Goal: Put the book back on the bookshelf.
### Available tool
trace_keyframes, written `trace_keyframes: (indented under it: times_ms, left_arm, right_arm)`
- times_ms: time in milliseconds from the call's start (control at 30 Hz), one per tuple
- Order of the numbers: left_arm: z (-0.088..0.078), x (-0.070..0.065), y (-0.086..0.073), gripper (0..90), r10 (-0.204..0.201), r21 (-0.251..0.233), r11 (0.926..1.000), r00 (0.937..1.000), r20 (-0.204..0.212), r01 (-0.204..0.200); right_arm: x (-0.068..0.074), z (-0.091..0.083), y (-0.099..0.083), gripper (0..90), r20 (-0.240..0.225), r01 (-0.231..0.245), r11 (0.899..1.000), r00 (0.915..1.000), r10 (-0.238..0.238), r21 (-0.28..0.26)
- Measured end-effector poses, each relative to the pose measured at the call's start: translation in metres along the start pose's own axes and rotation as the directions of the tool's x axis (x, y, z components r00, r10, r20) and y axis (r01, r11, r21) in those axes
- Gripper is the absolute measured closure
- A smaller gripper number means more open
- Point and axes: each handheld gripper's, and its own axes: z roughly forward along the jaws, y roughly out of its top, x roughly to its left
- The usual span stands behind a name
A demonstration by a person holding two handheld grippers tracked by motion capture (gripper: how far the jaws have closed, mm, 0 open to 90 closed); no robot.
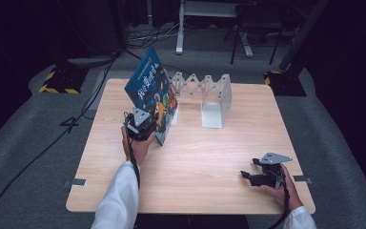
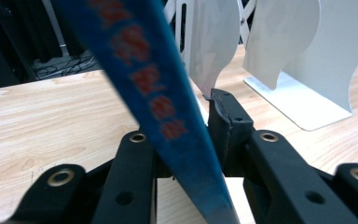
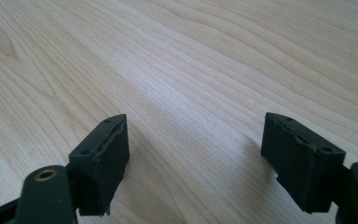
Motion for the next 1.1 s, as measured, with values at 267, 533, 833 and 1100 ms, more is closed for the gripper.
trace_keyframes:
  times_ms: [267, 533, 833, 1100]
  left_arm:
    - [-0.006, -0.002, -0.006, 67.4, 0.040, 0.029, 0.9987, 0.9989, 0.022, -0.041]
    - [-0.006, -0.002, -0.007, 66.0, 0.044, 0.043, 0.9980, 0.9983, 0.039, -0.046]
    - [-0.009, -0.001, -0.007, 64.4, 0.064, 0.034, 0.9973, 0.9969, 0.046, -0.065]
    - [-0.024, 0.009, -0.004, 62.0, 0.084, 0.021, 0.9961, 0.9926, 0.088, -0.086]
  right_arm:
    - [0.000, 0.000, 0.000, 23.9, 0.001, 0.001, 1.000, 1.0000, -0.001, -0.001]
    - [0.001, 0.000, 0.000, 23.6, 0.002, -0.005, 1.000, 1.0000, 0.005, -0.001]
    - [0.001, -0.001, -0.002, 23.5, 0.007, -0.007, 1.000, 1.0000, 0.007, -0.006]
    - [-0.001, 0.000, 0.001, 23.5, 0.006, -0.007, 1.000, 1.0000, 0.007, 0.008]
